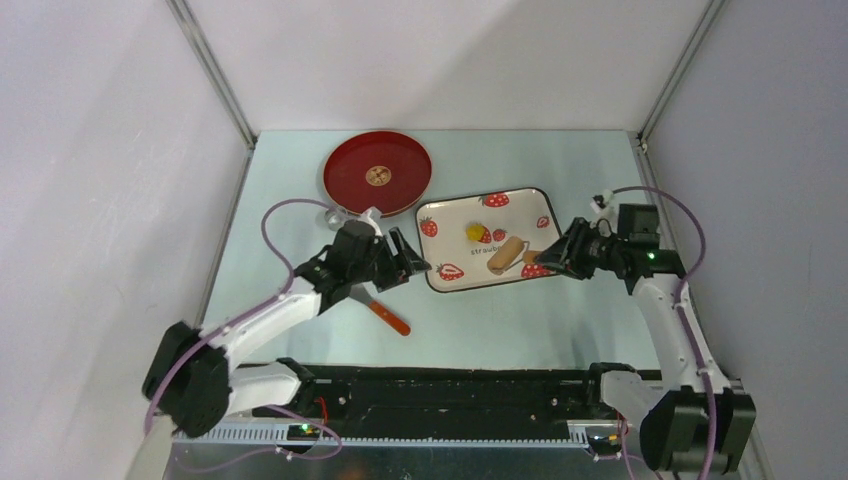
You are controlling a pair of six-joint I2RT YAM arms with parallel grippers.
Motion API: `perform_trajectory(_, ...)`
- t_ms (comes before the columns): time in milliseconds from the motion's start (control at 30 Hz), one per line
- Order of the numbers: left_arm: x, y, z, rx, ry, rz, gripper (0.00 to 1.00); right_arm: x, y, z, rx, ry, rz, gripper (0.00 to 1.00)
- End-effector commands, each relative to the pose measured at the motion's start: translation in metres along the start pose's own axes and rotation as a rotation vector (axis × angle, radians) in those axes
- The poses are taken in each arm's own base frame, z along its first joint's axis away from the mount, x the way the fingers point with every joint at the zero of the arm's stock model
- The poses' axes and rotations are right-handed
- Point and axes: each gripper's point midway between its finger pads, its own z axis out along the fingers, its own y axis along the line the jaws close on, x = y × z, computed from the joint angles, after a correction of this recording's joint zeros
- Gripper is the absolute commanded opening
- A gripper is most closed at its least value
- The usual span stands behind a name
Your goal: Roll out the dumpling wrappers from the dough
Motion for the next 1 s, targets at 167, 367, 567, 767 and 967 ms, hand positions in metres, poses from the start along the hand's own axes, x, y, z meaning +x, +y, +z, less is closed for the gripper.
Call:
perform_trajectory(167, -0.023, 0.002, 0.068, 0.029, 0.073, -0.011, 0.63, 0.013, 0.028, -0.028, -0.162, -0.009, -0.068, 0.0)
perform_trajectory(367, -0.021, 0.028, 0.098, -0.042, 0.127, -0.052, 0.53, 0.015, 0.029, -0.031, -0.182, 0.002, -0.053, 0.0)
perform_trajectory(567, -0.018, 0.056, 0.113, -0.12, 0.145, -0.099, 0.43, 0.012, 0.038, -0.034, -0.237, -0.004, -0.073, 0.0)
perform_trajectory(767, -0.016, 0.065, 0.122, -0.129, 0.175, -0.089, 0.4, 0.011, 0.048, -0.037, -0.283, -0.012, -0.107, 0.0)
perform_trajectory(967, -0.014, 0.06, 0.123, -0.094, 0.208, -0.045, 0.13, 0.014, 0.054, -0.038, -0.308, -0.002, -0.131, 0.0)
